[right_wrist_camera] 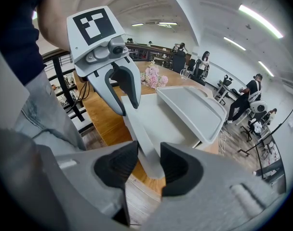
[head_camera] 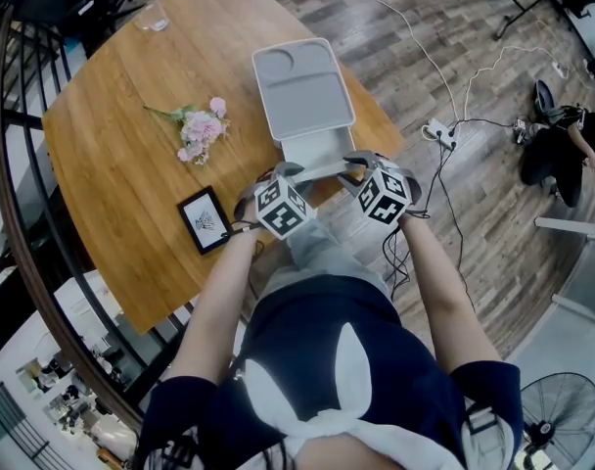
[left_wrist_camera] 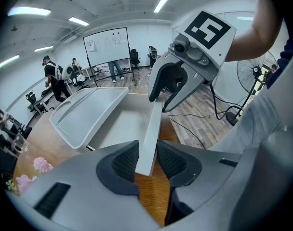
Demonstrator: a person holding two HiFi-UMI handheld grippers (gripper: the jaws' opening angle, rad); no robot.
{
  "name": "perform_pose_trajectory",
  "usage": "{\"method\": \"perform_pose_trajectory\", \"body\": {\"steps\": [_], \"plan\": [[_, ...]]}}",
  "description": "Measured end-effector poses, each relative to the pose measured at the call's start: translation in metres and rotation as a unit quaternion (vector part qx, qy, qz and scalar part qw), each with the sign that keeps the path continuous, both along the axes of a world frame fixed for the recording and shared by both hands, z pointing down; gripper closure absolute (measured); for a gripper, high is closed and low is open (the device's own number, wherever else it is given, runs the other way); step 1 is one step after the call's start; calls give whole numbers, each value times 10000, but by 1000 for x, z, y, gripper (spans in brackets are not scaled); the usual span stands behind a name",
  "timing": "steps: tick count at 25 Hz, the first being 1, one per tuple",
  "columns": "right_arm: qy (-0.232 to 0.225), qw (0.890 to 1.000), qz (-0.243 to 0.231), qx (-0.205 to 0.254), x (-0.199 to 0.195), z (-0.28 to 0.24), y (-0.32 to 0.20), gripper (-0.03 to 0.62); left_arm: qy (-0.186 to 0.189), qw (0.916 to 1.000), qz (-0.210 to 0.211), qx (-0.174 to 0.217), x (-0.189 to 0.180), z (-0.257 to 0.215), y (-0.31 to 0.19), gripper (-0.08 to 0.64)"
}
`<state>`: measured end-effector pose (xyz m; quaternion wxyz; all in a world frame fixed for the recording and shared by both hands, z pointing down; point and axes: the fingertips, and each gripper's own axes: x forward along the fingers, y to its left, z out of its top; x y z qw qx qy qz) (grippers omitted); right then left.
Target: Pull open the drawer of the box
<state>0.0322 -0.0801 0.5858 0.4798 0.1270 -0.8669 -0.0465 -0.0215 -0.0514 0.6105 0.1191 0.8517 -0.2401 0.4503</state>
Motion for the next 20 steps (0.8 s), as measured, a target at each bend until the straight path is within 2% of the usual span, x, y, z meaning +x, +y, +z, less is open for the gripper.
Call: {"method": "perform_pose_trajectory", "body": {"steps": [20], "plan": [[-24,10000,-9,-72,5,-4,24,451,95,9999,41,13,4,-5,23,428]]}}
